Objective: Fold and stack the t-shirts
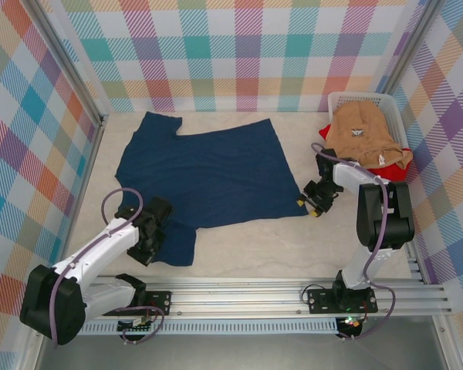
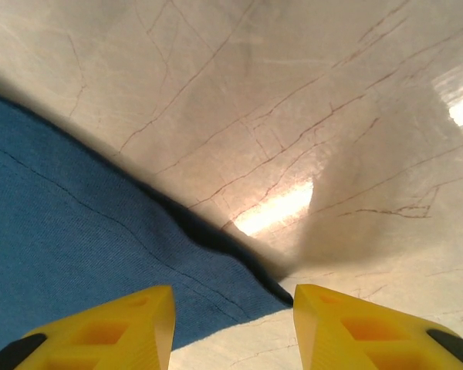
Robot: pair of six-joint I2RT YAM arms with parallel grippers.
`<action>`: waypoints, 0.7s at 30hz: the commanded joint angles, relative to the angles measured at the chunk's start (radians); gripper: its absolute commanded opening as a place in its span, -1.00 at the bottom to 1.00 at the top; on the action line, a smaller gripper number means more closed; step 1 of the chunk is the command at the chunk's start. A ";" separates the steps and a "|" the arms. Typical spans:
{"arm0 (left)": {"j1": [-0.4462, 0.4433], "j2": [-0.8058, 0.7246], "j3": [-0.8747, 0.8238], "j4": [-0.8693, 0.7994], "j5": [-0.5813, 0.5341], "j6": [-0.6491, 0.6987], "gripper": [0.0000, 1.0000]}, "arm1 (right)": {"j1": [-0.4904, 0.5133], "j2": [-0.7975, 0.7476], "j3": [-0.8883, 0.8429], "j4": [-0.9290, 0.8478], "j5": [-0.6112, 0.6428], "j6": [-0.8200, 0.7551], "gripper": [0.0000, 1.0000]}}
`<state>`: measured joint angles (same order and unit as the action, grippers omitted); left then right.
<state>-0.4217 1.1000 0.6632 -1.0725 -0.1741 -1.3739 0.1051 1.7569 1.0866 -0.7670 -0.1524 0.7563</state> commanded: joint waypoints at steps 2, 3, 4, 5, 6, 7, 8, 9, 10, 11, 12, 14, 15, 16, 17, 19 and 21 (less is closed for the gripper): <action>-0.011 -0.013 0.007 -0.046 0.000 -0.020 -1.00 | 0.005 -0.020 -0.036 0.002 0.001 0.025 -0.15; -0.011 -0.011 0.006 -0.042 0.001 -0.020 -1.00 | 0.007 -0.017 -0.044 0.016 -0.004 0.027 -0.19; -0.011 -0.010 0.004 -0.037 0.002 -0.020 -1.00 | 0.008 -0.013 -0.052 0.033 -0.011 0.030 -0.27; -0.011 -0.010 0.003 -0.031 0.004 -0.020 -1.00 | 0.010 -0.004 -0.053 0.040 -0.012 0.034 -0.33; -0.011 -0.010 0.004 -0.028 0.003 -0.020 -1.00 | 0.010 0.005 -0.054 0.046 -0.011 0.037 -0.40; -0.011 -0.009 0.008 -0.029 -0.003 -0.020 -1.00 | 0.011 0.013 -0.055 0.058 -0.008 0.040 -0.47; -0.011 -0.013 0.012 -0.029 -0.005 -0.018 -1.00 | 0.011 0.015 -0.055 0.065 -0.001 0.040 -0.54; -0.010 -0.017 0.019 -0.035 -0.013 -0.019 -1.00 | 0.012 0.017 -0.051 0.072 0.014 0.037 -0.65; -0.011 -0.023 0.025 -0.046 -0.022 -0.019 -1.00 | 0.011 0.015 -0.043 0.067 0.029 0.035 -0.77; -0.011 -0.031 0.032 -0.057 -0.028 -0.020 -1.00 | 0.011 0.009 -0.036 0.060 0.040 0.031 -0.87; -0.013 -0.041 0.042 -0.075 -0.036 -0.024 -1.00 | 0.013 -0.004 -0.032 0.053 0.048 0.027 -0.96; -0.018 -0.065 0.061 -0.143 -0.060 -0.064 -1.00 | 0.021 -0.037 -0.027 0.024 0.059 0.021 -1.00; -0.023 -0.080 0.070 -0.174 -0.075 -0.089 -1.00 | 0.029 -0.052 -0.024 0.010 0.060 0.015 -1.00; -0.028 -0.103 0.082 -0.193 -0.088 -0.116 -1.00 | 0.044 -0.069 -0.019 -0.013 0.063 0.007 -1.00; -0.030 -0.120 0.091 -0.195 -0.099 -0.131 -1.00 | 0.068 -0.088 -0.006 -0.043 0.075 -0.005 -1.00; -0.037 -0.130 0.121 -0.185 -0.118 -0.153 -1.00 | 0.123 -0.115 0.022 -0.098 0.114 -0.017 -1.00; -0.037 -0.110 0.164 -0.158 -0.148 -0.149 -1.00 | 0.146 -0.137 0.037 -0.120 0.124 -0.003 -1.00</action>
<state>-0.4438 0.9802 0.7700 -1.2037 -0.2527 -1.4780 0.2115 1.6741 1.0809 -0.8024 -0.0685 0.7670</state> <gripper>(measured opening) 0.048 0.047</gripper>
